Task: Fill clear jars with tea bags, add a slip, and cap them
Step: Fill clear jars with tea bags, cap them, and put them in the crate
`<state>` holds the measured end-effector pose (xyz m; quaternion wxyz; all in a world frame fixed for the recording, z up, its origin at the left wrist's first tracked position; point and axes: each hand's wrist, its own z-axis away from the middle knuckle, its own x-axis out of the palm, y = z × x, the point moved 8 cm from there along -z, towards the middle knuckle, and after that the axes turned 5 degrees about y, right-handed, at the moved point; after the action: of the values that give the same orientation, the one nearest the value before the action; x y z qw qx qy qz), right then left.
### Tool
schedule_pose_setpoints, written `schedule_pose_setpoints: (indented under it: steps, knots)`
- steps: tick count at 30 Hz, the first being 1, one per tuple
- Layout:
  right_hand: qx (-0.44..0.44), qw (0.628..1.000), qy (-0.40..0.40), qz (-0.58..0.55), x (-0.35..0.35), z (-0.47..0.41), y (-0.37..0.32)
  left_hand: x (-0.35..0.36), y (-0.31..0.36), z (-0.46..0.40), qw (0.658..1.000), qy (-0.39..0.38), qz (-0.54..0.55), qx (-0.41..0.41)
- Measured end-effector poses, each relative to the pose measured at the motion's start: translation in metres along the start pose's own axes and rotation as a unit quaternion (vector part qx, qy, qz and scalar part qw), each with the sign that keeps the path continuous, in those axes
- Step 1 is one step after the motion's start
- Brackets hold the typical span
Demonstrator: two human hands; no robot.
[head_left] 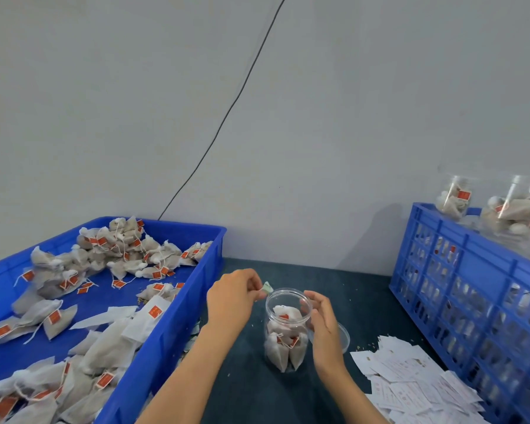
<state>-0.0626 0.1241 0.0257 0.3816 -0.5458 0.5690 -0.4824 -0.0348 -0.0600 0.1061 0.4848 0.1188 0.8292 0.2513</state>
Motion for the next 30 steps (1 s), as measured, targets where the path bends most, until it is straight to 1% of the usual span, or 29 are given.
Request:
schedule_pose_setpoints:
  steps: [2,3,7,14,19,22,24,26,28,29,30]
  knots:
    - [-0.003,1.0,0.0,-0.018,0.001,0.002,-0.001,0.007,0.019,-0.003,0.999,-0.014,0.035,0.027]
    - [-0.007,1.0,-0.004,-0.019,0.001,0.003,-0.001,0.013,0.026,-0.004,0.998,-0.021,0.035,0.038]
    - [-0.016,1.0,-0.025,0.008,0.005,0.002,0.001,0.04,0.037,0.003,0.996,-0.05,-0.021,0.066]
    - [-0.016,0.999,-0.042,0.03,0.008,0.002,0.005,0.053,0.032,-0.003,0.996,-0.043,-0.044,0.057]
    - [-0.02,0.998,-0.048,0.036,0.009,0.003,0.002,0.06,0.039,-0.003,0.991,-0.053,-0.071,0.099]
    - [0.0,0.998,-0.055,0.026,0.009,0.003,-0.001,0.06,0.039,-0.004,0.991,-0.04,-0.06,0.109]
    - [0.029,0.997,-0.07,0.016,0.007,0.003,-0.001,0.06,0.033,-0.004,0.996,-0.03,-0.019,0.083]
    - [0.069,0.994,-0.082,0.009,0.002,0.0,0.002,0.065,0.019,-0.005,0.996,-0.056,0.066,0.017]
    - [0.101,0.993,-0.053,0.015,-0.015,-0.007,0.007,0.076,0.009,-0.003,0.974,-0.108,0.197,-0.038]
    - [0.101,0.994,-0.017,0.044,-0.03,-0.012,0.008,0.081,0.008,0.0,0.958,-0.131,0.252,-0.05]
    - [0.088,0.99,0.02,0.105,-0.048,-0.018,0.008,0.084,0.008,0.002,0.943,-0.146,0.294,-0.055]
